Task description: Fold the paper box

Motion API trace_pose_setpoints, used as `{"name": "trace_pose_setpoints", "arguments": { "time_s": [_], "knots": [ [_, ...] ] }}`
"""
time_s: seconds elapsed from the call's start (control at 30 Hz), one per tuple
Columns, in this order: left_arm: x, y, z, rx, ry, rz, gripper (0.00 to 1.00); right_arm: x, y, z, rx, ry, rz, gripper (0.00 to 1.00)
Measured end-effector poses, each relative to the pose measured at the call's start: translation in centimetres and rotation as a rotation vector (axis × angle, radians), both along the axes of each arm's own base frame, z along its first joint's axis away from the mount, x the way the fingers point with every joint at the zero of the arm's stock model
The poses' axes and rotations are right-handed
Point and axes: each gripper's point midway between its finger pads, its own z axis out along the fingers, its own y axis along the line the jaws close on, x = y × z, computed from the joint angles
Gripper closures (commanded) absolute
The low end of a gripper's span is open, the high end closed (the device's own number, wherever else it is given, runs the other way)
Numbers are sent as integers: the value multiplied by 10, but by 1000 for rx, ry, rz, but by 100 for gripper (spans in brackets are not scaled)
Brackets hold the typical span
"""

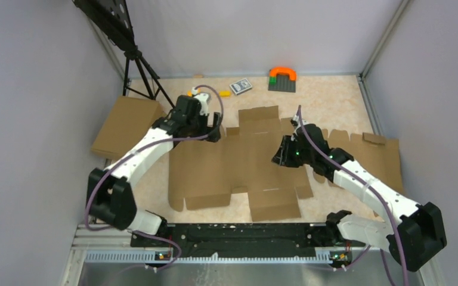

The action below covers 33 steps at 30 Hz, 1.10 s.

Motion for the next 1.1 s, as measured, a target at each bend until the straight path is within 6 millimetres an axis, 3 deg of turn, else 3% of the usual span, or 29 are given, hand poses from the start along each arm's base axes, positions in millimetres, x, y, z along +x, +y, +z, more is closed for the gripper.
{"name": "trace_pose_setpoints", "arguments": {
  "time_s": [0.13, 0.23, 0.27, 0.37, 0.47, 0.6, 0.83, 1.0, 1.1],
  "knots": [
    [-27, 52, -6, 19, -1, 174, 1, 5, -24, -6, -38, 7, -85, 54],
    [-45, 101, -29, -23, 57, 365, 1, 6, -37, -10, -48, 13, -126, 53],
    [-55, 126, -44, -52, 91, 475, 1, 7, -38, -11, -50, 15, -131, 51],
    [-71, 152, -62, -76, 137, 602, 1, 9, -37, -16, -55, 25, -131, 41],
    [-82, 161, -72, -91, 168, 671, 1, 10, -37, -31, -79, 64, -132, 41],
    [-82, 170, -76, -104, 189, 734, 2, 12, -34, -53, -100, 112, -124, 51],
    [-87, 165, -105, -155, 292, 767, 3, 17, -25, -88, -107, 193, -112, 67],
    [-89, 165, -117, -184, 317, 780, 11, 11, -29, -114, -126, 252, -131, 73],
    [-83, 161, -115, -237, 301, 766, 21, 18, -26, -115, -108, 241, -139, 76]
  ]
}}
